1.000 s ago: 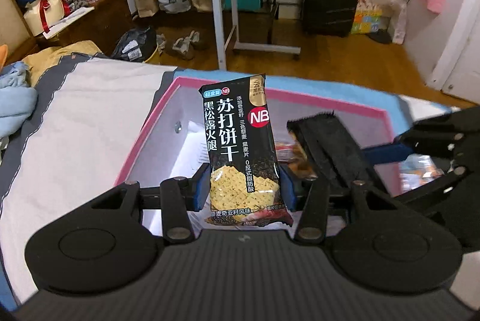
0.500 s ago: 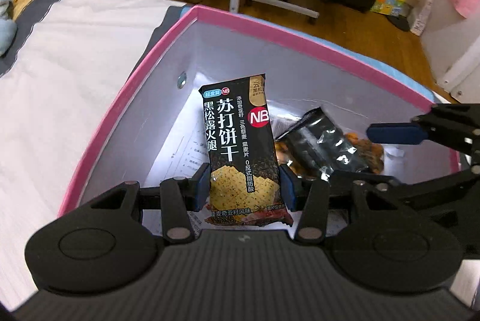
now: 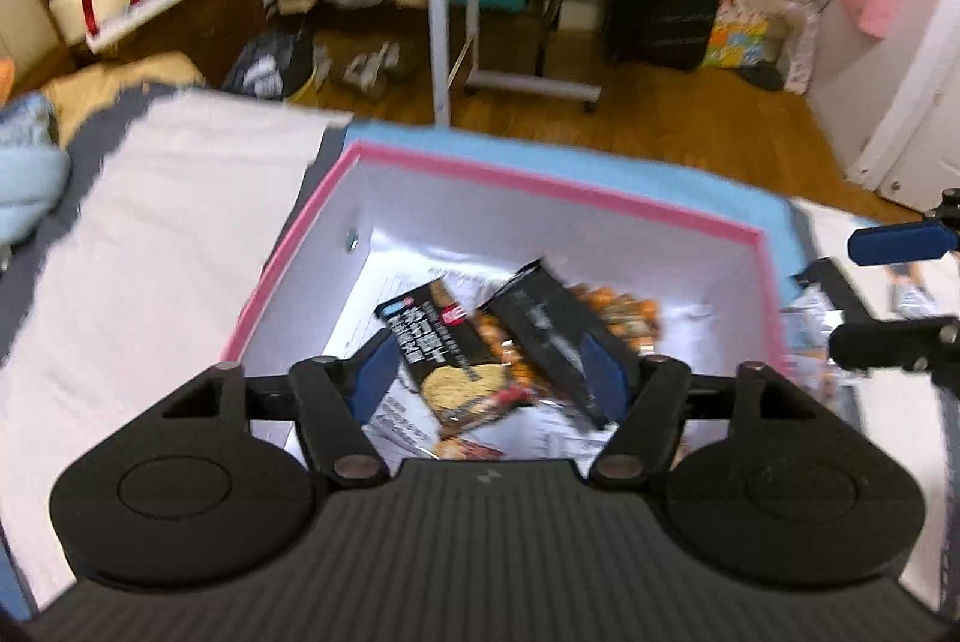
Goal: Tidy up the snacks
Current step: 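Open the left gripper into the box while the right gripper releases the black bar, then move the left gripper to the orange-and-beige nut bag on the bed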
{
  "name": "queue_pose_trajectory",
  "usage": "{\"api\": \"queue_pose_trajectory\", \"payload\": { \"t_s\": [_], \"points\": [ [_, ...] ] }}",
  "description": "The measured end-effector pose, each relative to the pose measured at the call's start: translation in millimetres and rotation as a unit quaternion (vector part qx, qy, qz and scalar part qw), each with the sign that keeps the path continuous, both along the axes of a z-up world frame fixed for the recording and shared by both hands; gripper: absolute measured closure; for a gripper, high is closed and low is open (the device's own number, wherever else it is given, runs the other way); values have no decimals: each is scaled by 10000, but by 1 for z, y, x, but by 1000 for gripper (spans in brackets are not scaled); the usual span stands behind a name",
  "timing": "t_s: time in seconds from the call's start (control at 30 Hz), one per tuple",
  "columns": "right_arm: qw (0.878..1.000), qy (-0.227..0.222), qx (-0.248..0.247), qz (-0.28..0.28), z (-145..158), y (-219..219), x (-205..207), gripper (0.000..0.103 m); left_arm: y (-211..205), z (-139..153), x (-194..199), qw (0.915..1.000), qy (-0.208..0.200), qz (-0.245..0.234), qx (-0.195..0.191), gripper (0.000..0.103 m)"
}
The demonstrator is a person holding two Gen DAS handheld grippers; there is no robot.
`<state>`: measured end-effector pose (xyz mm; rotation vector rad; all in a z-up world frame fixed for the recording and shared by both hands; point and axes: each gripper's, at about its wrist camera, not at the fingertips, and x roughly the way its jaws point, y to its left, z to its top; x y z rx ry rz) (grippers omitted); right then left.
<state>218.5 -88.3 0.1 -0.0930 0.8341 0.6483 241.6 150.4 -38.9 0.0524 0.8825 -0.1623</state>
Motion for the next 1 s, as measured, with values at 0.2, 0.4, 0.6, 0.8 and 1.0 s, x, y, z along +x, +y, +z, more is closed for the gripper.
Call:
{"api": "queue_pose_trajectory", "payload": {
  "t_s": [0.2, 0.4, 0.6, 0.8, 1.0],
  "points": [
    [9989, -398, -253, 82, 34, -46, -52, 32, -35, 48, -55, 9976, -277, -614, -141, 23],
    [9976, -502, -456, 124, 39, -83, -95, 32, -88, 65, -98, 9911, -274, -1299, -80, 16],
    [9932, -914, -709, 154, 33, -102, -128, 19, -142, 54, -124, 9828, -138, -1833, -171, 9],
    [9904, -1009, -910, 271, 4, -117, -141, 17, -192, 25, -137, 9829, -51, -1840, -61, 8],
    [9934, -805, -763, 288, -37, -148, -137, 17, -223, -1, -133, 9885, -48, -1511, 11, 8]
  ]
}}
